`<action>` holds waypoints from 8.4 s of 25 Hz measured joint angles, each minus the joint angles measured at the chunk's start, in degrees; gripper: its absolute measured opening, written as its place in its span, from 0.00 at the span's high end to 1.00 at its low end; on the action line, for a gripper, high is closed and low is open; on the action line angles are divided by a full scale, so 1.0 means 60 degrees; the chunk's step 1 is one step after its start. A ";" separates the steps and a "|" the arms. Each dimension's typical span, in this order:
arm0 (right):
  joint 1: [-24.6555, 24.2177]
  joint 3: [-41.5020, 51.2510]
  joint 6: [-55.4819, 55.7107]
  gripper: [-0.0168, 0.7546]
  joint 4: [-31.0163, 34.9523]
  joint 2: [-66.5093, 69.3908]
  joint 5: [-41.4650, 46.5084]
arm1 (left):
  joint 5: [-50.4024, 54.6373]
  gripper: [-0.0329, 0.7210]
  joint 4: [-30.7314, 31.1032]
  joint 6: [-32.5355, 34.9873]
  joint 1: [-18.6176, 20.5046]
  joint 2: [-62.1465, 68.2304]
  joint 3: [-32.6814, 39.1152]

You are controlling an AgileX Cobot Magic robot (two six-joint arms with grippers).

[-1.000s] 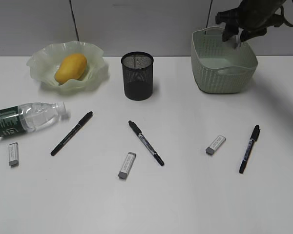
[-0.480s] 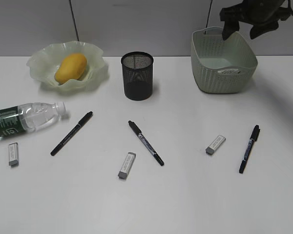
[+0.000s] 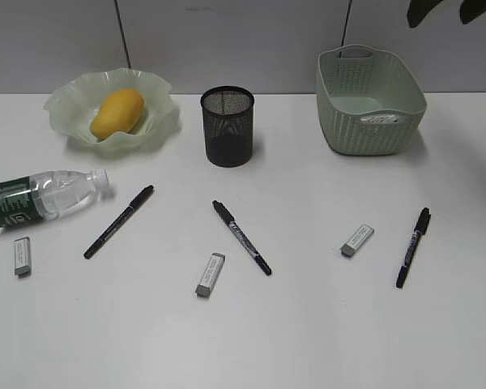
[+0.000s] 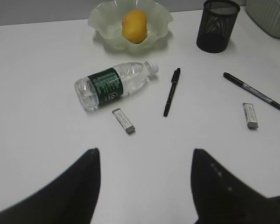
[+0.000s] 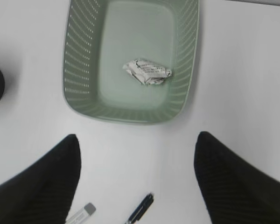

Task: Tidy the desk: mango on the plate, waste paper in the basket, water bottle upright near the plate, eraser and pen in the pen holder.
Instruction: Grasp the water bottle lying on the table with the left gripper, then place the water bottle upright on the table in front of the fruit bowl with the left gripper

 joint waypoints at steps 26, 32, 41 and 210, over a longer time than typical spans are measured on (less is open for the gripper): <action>0.0000 1.0484 -0.0176 0.22 -0.0098 -1.0585 -0.2818 | -0.0007 0.34 0.0000 0.0000 0.0000 0.0000 0.0000; 0.0000 1.2882 -0.0094 0.22 0.0035 -1.3551 -0.2890 | -0.0007 0.34 0.0000 0.0000 0.0000 0.0000 0.0000; 0.0000 1.3971 -0.0032 0.22 0.0051 -1.7687 -0.1853 | -0.0007 0.34 0.0000 0.0000 0.0000 0.0000 0.0000; 0.0000 1.3987 -0.0094 0.22 -0.0019 -1.8300 -0.1697 | -1.8705 0.23 -0.4419 0.0819 -0.0855 1.9710 -0.3329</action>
